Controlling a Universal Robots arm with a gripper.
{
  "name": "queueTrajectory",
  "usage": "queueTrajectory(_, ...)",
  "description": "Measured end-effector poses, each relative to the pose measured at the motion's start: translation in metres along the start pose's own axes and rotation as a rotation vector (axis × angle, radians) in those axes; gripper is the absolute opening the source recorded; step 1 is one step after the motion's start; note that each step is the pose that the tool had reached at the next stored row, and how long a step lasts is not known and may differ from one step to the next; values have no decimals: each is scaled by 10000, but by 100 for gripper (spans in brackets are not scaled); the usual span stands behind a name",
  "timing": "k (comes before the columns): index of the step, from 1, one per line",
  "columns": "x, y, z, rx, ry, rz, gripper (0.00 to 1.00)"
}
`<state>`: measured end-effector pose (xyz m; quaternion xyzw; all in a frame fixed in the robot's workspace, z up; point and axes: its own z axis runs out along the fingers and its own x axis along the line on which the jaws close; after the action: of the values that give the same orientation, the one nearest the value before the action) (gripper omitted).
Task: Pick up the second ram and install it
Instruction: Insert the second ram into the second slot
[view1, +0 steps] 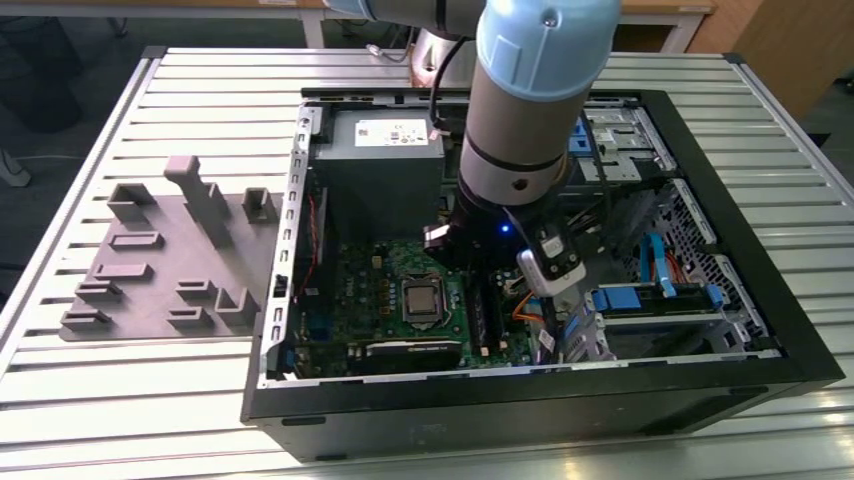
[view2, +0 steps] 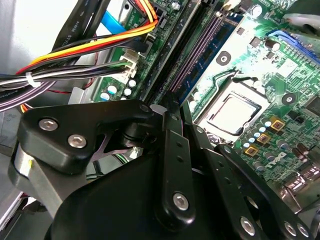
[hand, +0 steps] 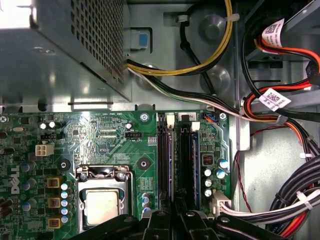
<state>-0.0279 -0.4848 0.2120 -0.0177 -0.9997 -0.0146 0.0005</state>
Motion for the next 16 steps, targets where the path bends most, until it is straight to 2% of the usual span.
queueTrajectory(8, 3, 0, 2, -147, 4, 1, 14)
queueTrajectory(16, 3, 0, 4, -149, 5, 0, 14)
